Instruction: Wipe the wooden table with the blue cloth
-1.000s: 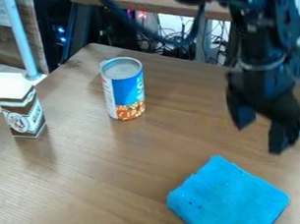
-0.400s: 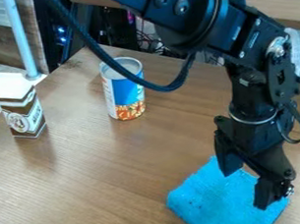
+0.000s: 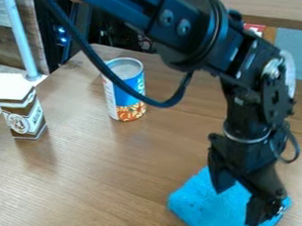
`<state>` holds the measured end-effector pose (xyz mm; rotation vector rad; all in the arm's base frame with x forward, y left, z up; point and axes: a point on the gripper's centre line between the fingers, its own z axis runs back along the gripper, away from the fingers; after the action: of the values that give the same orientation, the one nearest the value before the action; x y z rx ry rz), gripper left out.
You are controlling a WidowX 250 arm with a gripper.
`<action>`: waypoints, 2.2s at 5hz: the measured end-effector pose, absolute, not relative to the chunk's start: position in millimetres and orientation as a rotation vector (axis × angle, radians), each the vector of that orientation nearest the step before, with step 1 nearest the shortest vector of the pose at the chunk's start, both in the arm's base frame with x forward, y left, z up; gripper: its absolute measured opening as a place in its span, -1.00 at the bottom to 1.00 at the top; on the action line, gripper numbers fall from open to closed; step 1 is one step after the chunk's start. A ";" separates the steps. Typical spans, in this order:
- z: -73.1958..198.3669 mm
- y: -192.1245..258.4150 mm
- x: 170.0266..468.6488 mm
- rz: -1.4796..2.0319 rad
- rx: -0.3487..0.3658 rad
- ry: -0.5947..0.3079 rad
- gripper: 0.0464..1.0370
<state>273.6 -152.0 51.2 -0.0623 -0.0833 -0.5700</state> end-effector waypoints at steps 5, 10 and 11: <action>23.6 -115.4 302.2 -0.523 -0.079 -0.056 0.94; 27.6 -88.5 428.7 -0.519 -0.067 -0.155 0.94; 29.0 -86.5 451.7 -0.531 -0.091 -0.176 0.94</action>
<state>451.7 -86.5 29.0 -0.0908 -0.1756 -0.5309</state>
